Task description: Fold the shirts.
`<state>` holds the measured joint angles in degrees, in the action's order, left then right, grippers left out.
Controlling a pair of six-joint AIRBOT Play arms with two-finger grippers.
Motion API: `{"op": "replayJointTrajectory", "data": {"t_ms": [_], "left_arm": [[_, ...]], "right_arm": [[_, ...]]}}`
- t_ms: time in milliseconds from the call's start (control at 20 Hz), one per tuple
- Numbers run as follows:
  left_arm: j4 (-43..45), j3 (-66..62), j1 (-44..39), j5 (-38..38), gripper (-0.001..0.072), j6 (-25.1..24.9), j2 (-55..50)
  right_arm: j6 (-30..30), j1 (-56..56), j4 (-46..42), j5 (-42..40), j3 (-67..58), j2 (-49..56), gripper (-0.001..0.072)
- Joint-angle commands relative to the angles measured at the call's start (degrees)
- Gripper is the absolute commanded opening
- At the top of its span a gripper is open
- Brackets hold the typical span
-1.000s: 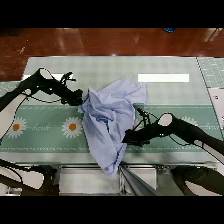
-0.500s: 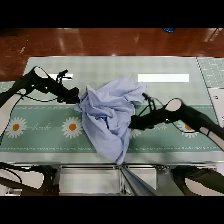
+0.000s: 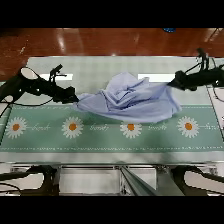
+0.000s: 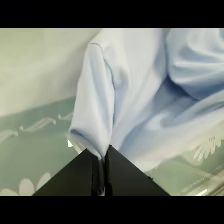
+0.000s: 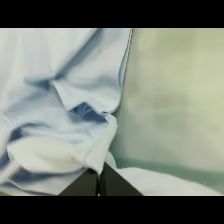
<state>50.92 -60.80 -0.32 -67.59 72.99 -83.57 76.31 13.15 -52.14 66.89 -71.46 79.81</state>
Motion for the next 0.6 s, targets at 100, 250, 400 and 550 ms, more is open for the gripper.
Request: {"op": "replayJointTrajectory", "data": {"t_ms": [100,250,400,550], "left_arm": [[-2.6,15.9,-2.3,1.6,0.0023,-0.3,10.6],[-4.1,24.2,-4.8,3.5,0.0023,-0.3,15.4],[-4.3,26.1,-5.2,4.7,0.0024,-0.3,16.1],[-4.5,25.8,-5.0,5.0,0.0023,-0.3,16.1]], "right_arm": [[1.4,1.2,3.9,0.8,-19.9,14.8,0.0018],[1.4,-0.8,7.2,0.6,-22.9,20.3,0.0019],[1.7,-2.3,7.1,-1.2,-22.9,21.9,0.026],[3.3,0.5,7.0,1.5,-23.9,20.9,0.0411]]}}
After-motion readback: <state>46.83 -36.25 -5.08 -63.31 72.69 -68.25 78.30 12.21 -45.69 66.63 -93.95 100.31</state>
